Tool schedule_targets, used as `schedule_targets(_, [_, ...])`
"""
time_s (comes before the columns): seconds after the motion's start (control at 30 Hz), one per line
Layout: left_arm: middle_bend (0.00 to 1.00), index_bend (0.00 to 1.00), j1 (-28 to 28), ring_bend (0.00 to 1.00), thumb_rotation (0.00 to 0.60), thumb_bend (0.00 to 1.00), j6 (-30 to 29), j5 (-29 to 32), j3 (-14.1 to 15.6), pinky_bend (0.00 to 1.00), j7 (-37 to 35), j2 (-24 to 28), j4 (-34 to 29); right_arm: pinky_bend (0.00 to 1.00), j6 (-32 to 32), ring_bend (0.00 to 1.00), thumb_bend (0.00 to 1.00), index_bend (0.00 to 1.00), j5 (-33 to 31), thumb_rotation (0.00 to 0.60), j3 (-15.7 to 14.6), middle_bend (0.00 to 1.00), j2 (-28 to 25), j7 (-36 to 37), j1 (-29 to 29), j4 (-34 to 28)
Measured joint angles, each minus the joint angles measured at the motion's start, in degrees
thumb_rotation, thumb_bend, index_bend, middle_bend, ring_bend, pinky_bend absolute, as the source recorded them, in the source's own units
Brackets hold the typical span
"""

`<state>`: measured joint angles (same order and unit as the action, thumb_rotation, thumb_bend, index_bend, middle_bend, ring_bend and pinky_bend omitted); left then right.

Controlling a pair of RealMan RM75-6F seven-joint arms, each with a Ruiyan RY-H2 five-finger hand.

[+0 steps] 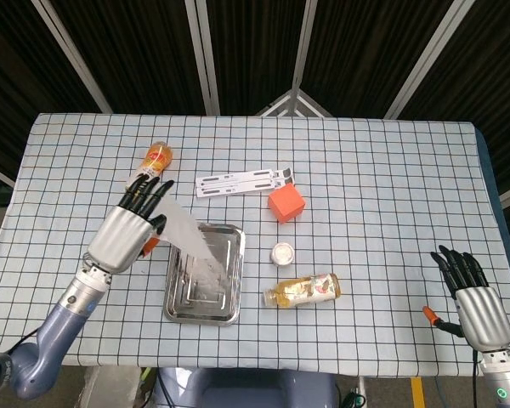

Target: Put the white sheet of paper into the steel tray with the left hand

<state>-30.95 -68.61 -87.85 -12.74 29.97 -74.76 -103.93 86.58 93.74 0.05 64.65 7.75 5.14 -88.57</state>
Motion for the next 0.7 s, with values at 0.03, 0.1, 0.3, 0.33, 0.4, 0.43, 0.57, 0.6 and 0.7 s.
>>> schedule_targets(0.03, [0.03,0.60,-0.2,0.00,0.600,0.47,0.1,-0.2,0.4,0.00,0.5,-0.8,-0.4,0.00,0.0,0.00,0.29,0.00,0.0,0.600,0.0,0.00,0.0,0.1,0.0,0.0])
schedule_targets(0.1, [0.03,0.60,-0.3,0.00,0.600,0.47,0.3,-0.8,1.9,0.00,1.4,-2.4,-0.9,0.00,0.0,0.00,0.29,0.00,0.0,0.600,0.0,0.00,0.0,0.2,0.0,0.1])
schedule_targets(0.3, [0.03,0.60,0.4,0.00,0.600,0.47,1.1,-1.9,7.5,0.00,3.9,-6.1,-0.6,0.00,0.1,0.00,0.29,0.00,0.1,0.600,0.0,0.00,-0.1,0.3,0.0,0.1])
schedule_targets(0.33, [0.03,0.60,0.7,0.00,0.600,0.47,1.3,-2.0,8.3,0.00,4.2,-6.7,-0.2,0.00,0.1,0.00,0.29,0.00,0.1,0.600,0.0,0.00,-0.1,0.3,0.0,0.1])
schedule_targets(0.4, [0.03,0.60,1.2,0.00,0.600,0.47,1.5,-2.1,9.9,0.00,4.6,-8.1,0.8,0.00,0.1,0.00,0.29,0.00,0.1,0.600,0.0,0.00,0.0,0.2,0.0,0.1])
schedule_targets(0.43, [0.03,0.60,1.4,0.00,0.600,0.47,1.6,-2.1,10.4,0.00,4.6,-8.6,1.3,0.00,0.1,0.00,0.29,0.00,0.1,0.600,0.0,0.00,0.0,0.2,0.0,0.1])
schedule_targets(0.57, [0.03,0.59,2.3,0.00,0.600,0.47,1.8,-1.8,12.1,0.00,4.6,-10.8,3.0,0.00,0.1,0.00,0.29,0.00,0.1,0.600,0.0,0.00,0.0,0.2,0.0,0.1])
schedule_targets(0.6, [0.03,0.59,2.6,0.00,0.600,0.47,1.9,-1.7,12.5,0.00,4.8,-11.4,3.4,0.00,0.1,0.00,0.29,0.00,0.1,0.600,0.0,0.00,0.0,0.2,0.0,0.1])
schedule_targets(0.7, [0.02,0.59,3.0,0.00,0.600,0.47,2.0,-1.3,13.3,0.00,5.3,-12.6,4.2,0.00,0.1,0.00,0.29,0.00,0.1,0.600,0.0,0.00,0.0,0.2,0.0,0.1])
